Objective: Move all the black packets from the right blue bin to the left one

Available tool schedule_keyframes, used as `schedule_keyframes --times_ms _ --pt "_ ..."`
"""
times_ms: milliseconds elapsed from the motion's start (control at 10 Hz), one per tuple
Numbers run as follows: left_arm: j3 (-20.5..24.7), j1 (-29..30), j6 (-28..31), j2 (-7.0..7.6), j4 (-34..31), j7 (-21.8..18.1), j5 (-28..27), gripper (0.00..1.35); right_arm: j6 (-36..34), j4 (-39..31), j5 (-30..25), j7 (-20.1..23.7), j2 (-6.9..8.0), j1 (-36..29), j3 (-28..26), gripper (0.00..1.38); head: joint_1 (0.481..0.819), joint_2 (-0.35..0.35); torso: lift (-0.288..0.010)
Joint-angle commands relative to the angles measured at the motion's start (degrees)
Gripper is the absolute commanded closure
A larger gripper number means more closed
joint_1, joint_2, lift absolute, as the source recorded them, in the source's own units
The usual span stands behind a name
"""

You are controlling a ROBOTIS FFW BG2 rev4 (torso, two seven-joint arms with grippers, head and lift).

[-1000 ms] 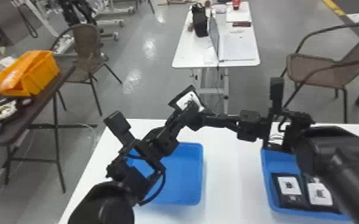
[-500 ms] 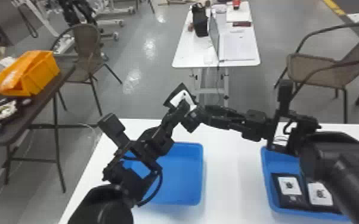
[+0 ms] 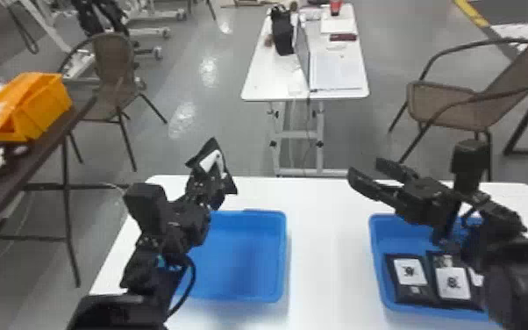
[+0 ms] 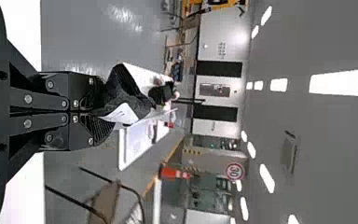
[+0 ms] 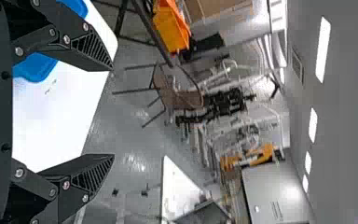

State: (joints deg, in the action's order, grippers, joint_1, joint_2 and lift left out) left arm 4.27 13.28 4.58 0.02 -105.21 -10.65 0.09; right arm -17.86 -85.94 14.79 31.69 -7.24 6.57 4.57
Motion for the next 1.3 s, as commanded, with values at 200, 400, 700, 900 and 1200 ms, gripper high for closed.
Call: schedule_keyframes --times_ms 200,400,700,900,1200 --pt "-0.3 1.5 -2.5 -0.17 6.2 0.6 -10.1 1.22 0.2 -3.2 -0.4 -2.9 0.12 -6.5 -3.2 0.41 0.695 0.099 0.000" --pt "1.4 1.6 -4.0 -0.17 7.0 -1.8 -5.7 0.49 -0.1 -3.3 -1.9 -2.9 0.12 -7.4 -3.4 0.41 0.695 0.093 0.000" --pt "2.7 1.7 -4.1 -0.17 7.0 -2.1 -5.4 0.11 -3.1 -4.2 -5.0 -4.3 0.12 -10.3 -5.4 0.40 0.695 0.093 0.000" --pt "2.8 1.7 -4.1 -0.17 7.0 -2.1 -5.6 0.11 -4.5 -5.6 -5.5 -6.3 0.12 -12.2 -6.5 0.40 0.695 0.084 0.000" --pt "2.9 1.7 -4.9 -0.17 7.2 -2.1 -5.7 0.11 -9.9 -10.1 -6.8 -12.9 0.12 -16.5 -8.2 0.41 0.695 0.048 0.000"
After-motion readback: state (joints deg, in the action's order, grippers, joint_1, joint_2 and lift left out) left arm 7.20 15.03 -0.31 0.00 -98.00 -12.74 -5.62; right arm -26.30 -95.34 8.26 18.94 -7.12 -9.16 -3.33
